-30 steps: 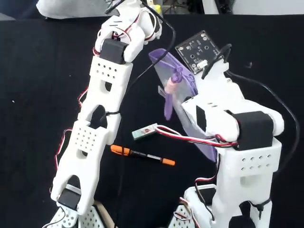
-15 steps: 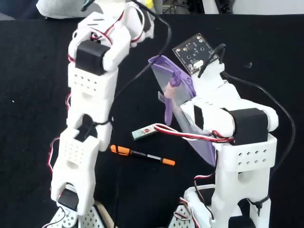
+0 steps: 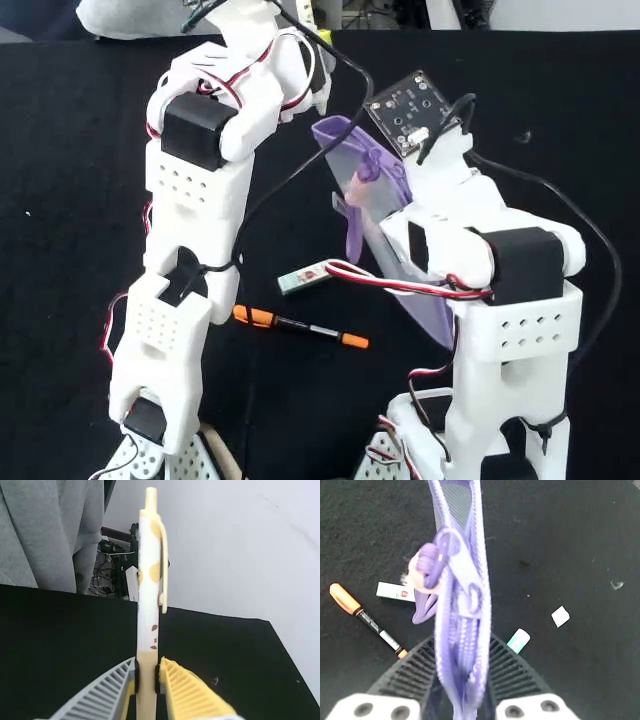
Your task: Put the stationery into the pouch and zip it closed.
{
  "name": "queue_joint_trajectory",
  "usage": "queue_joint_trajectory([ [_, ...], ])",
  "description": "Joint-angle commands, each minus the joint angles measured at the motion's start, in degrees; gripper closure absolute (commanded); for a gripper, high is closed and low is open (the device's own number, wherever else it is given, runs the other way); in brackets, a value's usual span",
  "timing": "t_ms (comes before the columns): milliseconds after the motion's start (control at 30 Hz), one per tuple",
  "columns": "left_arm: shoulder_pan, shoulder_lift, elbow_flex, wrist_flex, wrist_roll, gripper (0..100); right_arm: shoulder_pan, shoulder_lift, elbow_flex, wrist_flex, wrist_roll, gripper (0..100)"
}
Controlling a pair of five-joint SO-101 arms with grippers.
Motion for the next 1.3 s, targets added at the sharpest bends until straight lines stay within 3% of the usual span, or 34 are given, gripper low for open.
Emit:
queue_joint_trajectory([
  [0, 2.24, -3.25, -2.33, 1.14, 0.18, 97, -0.7, -1.63, -0.22, -2.29, -1.41, 98.7],
  [667, 3.91, 2.99, -2.15, 0.26, 2.73, 97, -0.53, -1.63, -0.66, -2.37, -1.32, 98.7],
  [867, 4.7, 2.99, -2.15, 1.76, -5.36, 97, -0.53, -1.63, -0.66, -2.46, -1.23, 98.7],
  [933, 4.97, 2.99, -2.24, 2.81, -5.45, 94, -0.53, -1.71, -0.75, -2.46, -1.23, 98.7],
  [1100, 6.11, 2.73, -2.33, 4.84, -5.71, 77, -0.53, -1.71, -1.8, -2.46, -1.32, 98.7],
  [1267, 5.67, 2.37, -2.33, 5.36, -5.54, 77, -0.53, -1.71, -2.86, -2.37, -1.41, 98.7],
])
